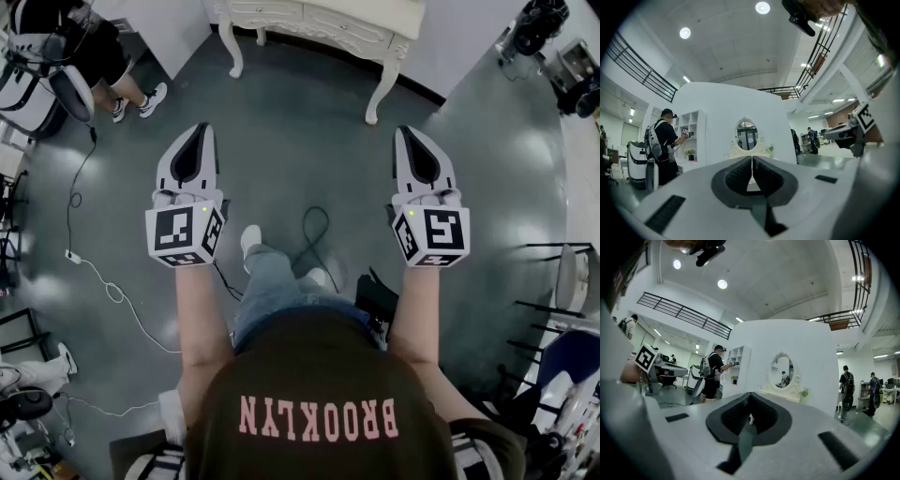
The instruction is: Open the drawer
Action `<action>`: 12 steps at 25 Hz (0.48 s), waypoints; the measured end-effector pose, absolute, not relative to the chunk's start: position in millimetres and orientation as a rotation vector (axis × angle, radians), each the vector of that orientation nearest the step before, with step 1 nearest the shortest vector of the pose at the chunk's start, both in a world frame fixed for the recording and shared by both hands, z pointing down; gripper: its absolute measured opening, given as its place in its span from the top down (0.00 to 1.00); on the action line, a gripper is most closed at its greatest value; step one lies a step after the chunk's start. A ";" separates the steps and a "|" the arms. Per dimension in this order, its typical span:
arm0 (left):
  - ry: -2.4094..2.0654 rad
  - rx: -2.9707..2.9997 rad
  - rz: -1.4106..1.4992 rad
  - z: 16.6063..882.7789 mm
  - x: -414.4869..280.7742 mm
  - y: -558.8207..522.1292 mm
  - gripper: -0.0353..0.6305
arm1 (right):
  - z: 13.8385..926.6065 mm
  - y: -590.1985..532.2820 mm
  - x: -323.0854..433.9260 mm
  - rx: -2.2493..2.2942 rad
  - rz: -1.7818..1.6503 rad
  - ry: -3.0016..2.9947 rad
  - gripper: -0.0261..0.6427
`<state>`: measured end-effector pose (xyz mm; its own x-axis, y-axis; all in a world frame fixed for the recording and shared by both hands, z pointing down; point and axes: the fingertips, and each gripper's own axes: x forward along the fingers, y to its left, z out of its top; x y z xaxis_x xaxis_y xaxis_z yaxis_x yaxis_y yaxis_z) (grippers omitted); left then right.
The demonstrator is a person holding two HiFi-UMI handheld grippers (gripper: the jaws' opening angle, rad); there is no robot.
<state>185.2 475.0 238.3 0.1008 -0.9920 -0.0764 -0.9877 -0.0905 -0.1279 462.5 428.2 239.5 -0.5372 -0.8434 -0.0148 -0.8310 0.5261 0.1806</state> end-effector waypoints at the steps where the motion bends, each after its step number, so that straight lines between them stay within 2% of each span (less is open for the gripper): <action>1: 2.009 -2.216 -0.047 237.2 186.7 477.1 0.93 | 238.6 430.0 458.7 1.458 -0.259 -2.687 0.97; 12: 2.078 -2.208 -0.027 250.9 152.6 458.6 0.93 | 252.9 409.3 409.9 1.342 -0.241 -2.695 0.97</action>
